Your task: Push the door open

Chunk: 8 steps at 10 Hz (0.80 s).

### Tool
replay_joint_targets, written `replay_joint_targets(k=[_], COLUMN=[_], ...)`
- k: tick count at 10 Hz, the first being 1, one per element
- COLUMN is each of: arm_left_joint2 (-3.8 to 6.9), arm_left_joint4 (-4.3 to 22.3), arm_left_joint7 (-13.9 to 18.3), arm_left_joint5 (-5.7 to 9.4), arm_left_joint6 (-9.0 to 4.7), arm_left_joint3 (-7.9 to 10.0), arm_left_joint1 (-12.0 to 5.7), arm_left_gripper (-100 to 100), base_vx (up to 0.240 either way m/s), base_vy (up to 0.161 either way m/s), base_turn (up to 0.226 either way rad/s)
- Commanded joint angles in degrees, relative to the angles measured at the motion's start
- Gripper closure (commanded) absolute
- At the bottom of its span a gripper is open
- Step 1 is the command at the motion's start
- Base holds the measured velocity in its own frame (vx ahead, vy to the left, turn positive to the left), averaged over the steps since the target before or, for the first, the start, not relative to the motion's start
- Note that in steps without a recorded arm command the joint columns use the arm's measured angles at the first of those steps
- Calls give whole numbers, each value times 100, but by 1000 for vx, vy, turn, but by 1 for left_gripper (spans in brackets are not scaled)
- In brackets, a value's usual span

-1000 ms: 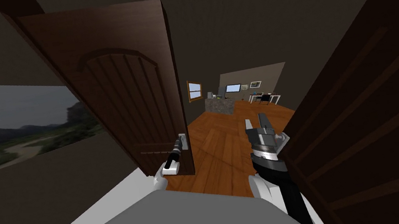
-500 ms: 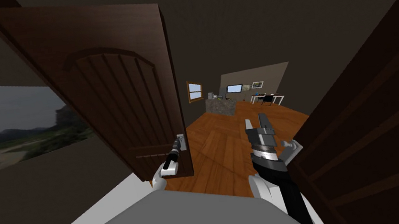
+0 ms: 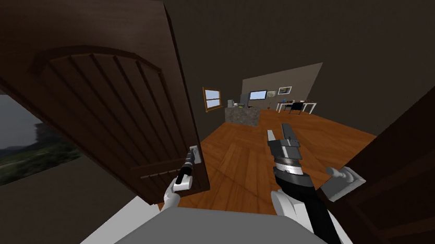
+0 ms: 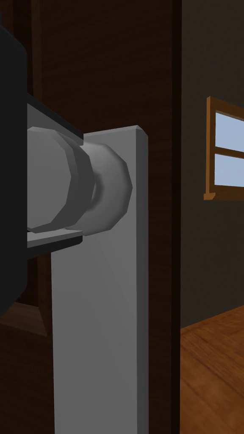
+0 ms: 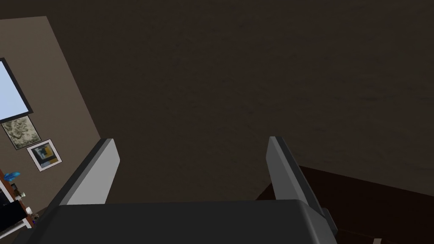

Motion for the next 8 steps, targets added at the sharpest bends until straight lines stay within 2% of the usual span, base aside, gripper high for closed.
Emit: replay_joint_targets(k=[1, 5, 7, 8], arm_left_joint2=[24, 33, 33, 33], arm_left_joint4=[-4, 52, 74, 74], arm_left_joint7=[-51, -121, -148, -148], arm_left_joint5=[9, 51, 67, 67], arm_left_joint6=[6, -2, -5, -5], arm_left_joint3=[163, 485, 608, 608], arm_left_joint1=[-22, -52, -64, -64], arm_left_gripper=[100, 100, 100, 100], base_vx=[158, 166, 161, 116], base_vy=[-75, -78, -78, -44], base_turn=[54, 73, 80, 24])
